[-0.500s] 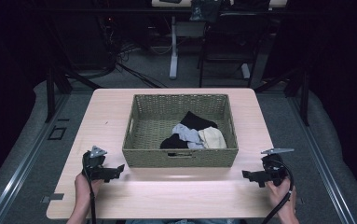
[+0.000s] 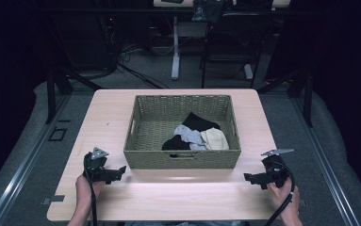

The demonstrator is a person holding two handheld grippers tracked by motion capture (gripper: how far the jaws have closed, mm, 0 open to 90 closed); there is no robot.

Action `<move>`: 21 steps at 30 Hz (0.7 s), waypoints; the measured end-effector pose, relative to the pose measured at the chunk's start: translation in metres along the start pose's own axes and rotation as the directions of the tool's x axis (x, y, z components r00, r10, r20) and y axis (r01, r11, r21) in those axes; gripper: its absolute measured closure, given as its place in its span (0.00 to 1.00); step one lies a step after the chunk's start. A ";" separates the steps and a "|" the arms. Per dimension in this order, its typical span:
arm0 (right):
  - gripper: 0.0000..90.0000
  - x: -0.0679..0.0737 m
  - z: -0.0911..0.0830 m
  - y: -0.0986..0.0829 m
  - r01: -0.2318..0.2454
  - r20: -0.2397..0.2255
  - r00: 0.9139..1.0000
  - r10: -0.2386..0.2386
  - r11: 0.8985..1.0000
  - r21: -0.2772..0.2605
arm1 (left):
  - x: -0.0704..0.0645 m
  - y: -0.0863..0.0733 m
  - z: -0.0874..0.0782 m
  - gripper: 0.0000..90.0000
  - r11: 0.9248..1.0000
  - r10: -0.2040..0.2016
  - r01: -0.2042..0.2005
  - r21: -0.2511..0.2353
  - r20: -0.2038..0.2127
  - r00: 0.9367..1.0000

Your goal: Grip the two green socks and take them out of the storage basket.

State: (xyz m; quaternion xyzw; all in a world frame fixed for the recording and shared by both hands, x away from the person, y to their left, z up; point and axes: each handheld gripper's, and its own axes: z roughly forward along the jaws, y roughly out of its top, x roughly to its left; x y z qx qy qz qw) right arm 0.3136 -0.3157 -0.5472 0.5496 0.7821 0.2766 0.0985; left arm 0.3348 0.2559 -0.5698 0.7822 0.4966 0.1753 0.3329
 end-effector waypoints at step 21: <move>0.00 0.014 -0.042 0.044 0.072 0.061 0.995 -0.073 0.997 0.007 | 0.000 0.000 0.000 0.00 1.000 0.005 -0.005 -0.002 0.003 1.000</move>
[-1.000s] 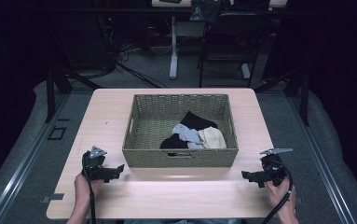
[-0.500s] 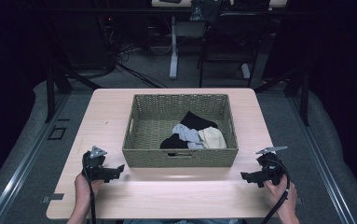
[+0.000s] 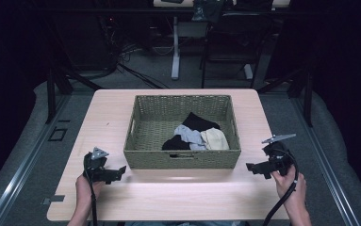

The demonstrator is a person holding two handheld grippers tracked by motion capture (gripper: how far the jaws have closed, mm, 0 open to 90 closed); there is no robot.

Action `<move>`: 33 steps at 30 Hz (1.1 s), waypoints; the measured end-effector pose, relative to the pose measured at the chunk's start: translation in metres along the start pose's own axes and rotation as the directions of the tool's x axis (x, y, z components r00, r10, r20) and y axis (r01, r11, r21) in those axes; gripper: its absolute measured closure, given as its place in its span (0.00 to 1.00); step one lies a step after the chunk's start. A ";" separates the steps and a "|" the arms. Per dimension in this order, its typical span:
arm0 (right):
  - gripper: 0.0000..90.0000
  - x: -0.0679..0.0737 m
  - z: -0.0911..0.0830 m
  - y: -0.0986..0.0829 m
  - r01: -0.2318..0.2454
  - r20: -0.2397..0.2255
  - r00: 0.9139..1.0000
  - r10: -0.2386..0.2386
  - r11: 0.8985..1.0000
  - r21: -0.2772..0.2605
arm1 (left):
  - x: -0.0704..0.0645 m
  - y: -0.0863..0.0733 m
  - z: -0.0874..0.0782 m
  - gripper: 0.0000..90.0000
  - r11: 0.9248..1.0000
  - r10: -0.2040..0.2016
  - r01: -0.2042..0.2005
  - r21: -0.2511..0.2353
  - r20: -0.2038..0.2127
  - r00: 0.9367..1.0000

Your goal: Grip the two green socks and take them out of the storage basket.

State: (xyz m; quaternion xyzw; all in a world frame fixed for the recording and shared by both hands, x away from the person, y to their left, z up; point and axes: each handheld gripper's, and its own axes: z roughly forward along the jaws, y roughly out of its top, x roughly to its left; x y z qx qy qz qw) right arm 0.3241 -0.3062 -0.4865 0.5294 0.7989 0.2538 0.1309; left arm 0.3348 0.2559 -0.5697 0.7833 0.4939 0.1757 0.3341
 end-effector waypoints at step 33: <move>0.00 0.062 -0.014 0.143 0.194 -0.088 0.978 -0.190 0.980 0.038 | -0.001 0.000 0.001 0.00 1.000 -0.008 0.008 0.001 0.000 1.000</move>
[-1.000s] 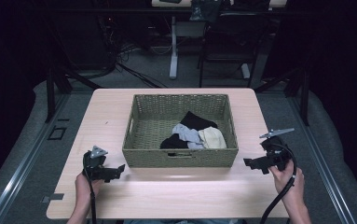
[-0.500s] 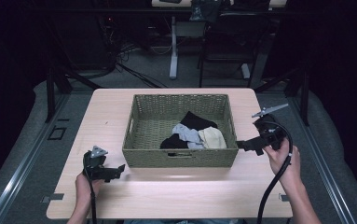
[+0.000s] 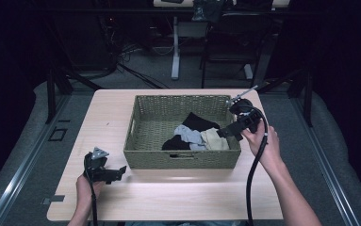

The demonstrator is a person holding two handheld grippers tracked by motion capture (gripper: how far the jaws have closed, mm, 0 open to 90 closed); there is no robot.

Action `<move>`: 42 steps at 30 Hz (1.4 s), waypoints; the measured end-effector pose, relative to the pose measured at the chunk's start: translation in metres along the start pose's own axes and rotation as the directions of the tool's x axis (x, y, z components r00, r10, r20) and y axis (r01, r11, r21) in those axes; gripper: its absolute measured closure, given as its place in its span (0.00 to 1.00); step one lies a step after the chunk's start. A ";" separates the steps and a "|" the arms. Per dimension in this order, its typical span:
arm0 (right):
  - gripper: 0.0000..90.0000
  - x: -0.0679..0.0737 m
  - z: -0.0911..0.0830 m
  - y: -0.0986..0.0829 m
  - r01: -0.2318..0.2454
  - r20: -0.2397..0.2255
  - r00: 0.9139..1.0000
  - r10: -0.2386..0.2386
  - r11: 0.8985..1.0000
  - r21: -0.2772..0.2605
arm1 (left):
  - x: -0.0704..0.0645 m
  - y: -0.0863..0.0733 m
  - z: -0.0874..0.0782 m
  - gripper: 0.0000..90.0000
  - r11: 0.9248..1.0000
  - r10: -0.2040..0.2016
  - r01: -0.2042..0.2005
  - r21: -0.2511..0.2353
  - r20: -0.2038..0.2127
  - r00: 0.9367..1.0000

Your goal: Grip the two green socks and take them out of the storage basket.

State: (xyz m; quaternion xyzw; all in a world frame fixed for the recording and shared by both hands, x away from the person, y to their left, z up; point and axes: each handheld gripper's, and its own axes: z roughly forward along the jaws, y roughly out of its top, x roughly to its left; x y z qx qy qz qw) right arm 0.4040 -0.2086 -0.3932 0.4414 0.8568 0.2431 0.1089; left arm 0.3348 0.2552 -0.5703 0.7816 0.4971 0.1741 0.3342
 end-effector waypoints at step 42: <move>0.34 -0.010 0.141 0.036 -0.091 0.073 0.995 0.073 0.953 0.288 | 0.001 0.000 -0.001 0.00 1.000 0.004 -0.004 0.001 0.001 1.000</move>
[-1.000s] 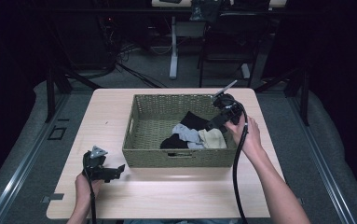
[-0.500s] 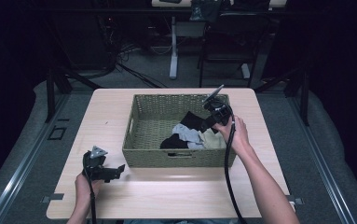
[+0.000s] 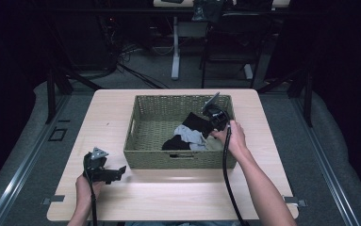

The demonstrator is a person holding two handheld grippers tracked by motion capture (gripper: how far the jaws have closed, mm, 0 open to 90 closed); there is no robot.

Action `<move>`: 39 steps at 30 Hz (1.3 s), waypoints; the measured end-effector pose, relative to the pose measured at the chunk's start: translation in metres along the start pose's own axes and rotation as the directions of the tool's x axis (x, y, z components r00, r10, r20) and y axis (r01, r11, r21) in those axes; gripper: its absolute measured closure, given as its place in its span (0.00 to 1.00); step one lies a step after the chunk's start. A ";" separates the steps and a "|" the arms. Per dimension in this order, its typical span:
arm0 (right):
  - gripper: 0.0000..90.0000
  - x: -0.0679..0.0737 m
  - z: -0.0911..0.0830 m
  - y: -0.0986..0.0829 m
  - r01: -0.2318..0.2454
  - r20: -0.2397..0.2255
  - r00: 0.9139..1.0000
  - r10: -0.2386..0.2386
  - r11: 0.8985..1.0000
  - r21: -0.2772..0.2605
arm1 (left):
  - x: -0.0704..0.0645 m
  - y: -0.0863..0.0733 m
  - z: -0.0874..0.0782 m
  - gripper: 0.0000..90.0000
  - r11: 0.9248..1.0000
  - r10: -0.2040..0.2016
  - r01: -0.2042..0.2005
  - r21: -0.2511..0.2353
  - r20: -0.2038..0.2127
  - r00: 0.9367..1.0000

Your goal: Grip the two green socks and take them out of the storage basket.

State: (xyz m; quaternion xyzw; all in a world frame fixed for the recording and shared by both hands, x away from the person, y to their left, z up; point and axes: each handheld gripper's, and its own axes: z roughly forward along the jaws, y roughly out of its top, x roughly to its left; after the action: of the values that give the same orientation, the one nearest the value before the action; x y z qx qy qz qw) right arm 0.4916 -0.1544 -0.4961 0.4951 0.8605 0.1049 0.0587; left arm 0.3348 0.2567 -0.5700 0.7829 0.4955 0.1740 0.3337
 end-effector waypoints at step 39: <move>0.91 0.002 -0.073 0.008 0.032 -0.002 0.999 -0.032 0.999 -0.021 | -0.001 0.001 0.001 0.00 1.000 0.004 -0.004 0.000 -0.002 1.000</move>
State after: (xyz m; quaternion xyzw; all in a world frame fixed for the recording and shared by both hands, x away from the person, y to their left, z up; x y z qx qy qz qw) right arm 0.4830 -0.1577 -0.4235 0.4807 0.8671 0.1134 0.0643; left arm 0.3353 0.2550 -0.5699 0.7838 0.4942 0.1756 0.3326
